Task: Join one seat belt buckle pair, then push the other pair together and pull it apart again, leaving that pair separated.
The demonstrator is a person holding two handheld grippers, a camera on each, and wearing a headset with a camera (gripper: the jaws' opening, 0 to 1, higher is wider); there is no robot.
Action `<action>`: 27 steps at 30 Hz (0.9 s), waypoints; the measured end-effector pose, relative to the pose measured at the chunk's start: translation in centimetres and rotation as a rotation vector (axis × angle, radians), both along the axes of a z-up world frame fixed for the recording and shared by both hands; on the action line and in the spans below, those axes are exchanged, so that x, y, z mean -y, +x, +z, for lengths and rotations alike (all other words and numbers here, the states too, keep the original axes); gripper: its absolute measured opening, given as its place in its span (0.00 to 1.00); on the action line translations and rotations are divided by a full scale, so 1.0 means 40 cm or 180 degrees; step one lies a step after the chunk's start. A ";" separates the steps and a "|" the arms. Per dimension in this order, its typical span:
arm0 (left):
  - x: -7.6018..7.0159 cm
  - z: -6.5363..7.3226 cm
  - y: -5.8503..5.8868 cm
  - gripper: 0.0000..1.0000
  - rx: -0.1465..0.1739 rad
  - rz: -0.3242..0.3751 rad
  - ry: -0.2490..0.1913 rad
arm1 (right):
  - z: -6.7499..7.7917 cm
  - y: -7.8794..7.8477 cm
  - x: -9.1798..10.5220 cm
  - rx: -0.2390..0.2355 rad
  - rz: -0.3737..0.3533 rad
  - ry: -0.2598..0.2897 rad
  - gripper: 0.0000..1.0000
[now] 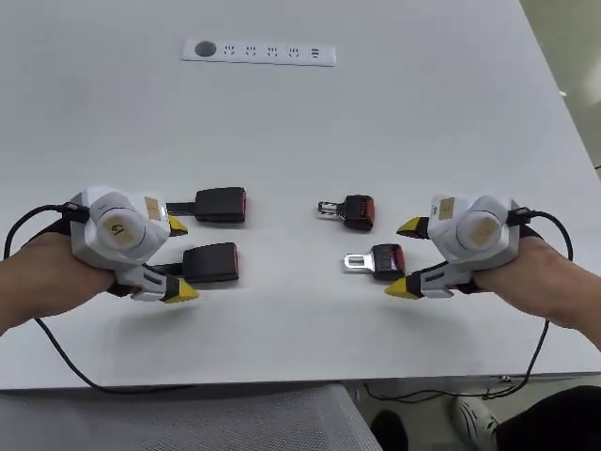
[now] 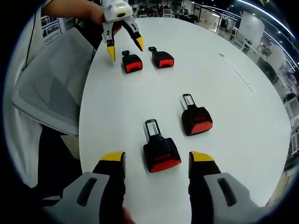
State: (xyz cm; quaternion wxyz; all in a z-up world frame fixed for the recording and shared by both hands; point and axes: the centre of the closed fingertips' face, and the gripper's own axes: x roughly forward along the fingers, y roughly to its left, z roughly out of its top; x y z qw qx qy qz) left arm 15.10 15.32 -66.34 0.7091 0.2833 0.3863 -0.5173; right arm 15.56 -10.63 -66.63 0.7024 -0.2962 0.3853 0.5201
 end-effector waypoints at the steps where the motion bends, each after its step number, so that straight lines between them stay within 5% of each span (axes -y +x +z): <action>1: 0.000 -0.001 0.000 0.55 -0.0006 -0.0010 0.0000 | -0.004 -0.001 -0.001 -0.0031 0.0023 0.0001 0.50; 8: 0.011 -0.006 0.008 0.50 0.0020 -0.0086 -0.0007 | -0.019 0.000 -0.001 -0.0048 0.0152 -0.0065 0.46; 27: 0.010 -0.064 0.021 0.40 -0.0133 -0.0379 0.0051 | -0.063 0.012 0.005 -0.0134 0.0334 -0.0206 0.40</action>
